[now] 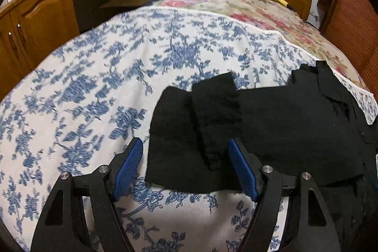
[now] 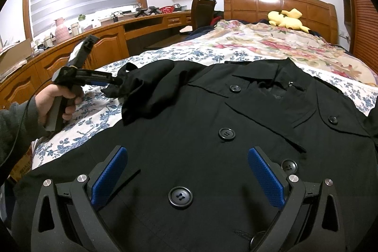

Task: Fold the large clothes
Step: 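Fold the held sleeve across the coat front with the left tool, release, then regrasp the sleeve cuff with the left tool and lay it further across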

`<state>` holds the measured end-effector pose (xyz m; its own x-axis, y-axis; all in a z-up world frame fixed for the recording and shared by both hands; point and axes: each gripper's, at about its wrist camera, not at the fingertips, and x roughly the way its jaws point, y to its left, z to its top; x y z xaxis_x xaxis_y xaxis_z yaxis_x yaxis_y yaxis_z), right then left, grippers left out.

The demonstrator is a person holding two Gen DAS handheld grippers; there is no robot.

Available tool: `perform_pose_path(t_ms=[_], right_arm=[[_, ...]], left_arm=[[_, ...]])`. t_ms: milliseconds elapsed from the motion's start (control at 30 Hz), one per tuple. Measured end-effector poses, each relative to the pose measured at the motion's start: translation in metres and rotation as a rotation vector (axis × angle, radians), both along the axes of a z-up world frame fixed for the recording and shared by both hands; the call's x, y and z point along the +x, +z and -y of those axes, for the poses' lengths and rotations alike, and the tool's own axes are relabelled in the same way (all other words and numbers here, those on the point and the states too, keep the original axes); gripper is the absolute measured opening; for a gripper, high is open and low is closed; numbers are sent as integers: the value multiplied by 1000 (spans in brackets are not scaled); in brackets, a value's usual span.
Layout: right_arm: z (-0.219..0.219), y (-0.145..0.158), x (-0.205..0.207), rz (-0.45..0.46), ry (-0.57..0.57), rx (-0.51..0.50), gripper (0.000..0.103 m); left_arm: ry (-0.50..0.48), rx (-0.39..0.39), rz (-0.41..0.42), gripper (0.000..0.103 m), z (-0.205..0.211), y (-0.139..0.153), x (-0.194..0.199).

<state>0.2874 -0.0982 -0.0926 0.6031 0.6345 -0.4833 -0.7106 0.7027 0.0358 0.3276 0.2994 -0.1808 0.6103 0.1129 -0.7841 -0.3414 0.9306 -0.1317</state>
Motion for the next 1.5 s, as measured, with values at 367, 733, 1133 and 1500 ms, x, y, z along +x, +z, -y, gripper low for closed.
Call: perform_pose_path(t_ms=[367,733,1133,1500], right_arm=[[0,1,-1,4,0,1,102],[7,9,-5,8,15,-6,102],[69,12,-24,-4,-87,0,102],[97,14,-60,-7,-203,-20,102]], left_arm=[[-3,-51,-22,22,9,5,2],[-107,139,185,16,99,132,-24],[-352,194,339,15,224,187,-68],[-468,173,352,15,292,153,-116]])
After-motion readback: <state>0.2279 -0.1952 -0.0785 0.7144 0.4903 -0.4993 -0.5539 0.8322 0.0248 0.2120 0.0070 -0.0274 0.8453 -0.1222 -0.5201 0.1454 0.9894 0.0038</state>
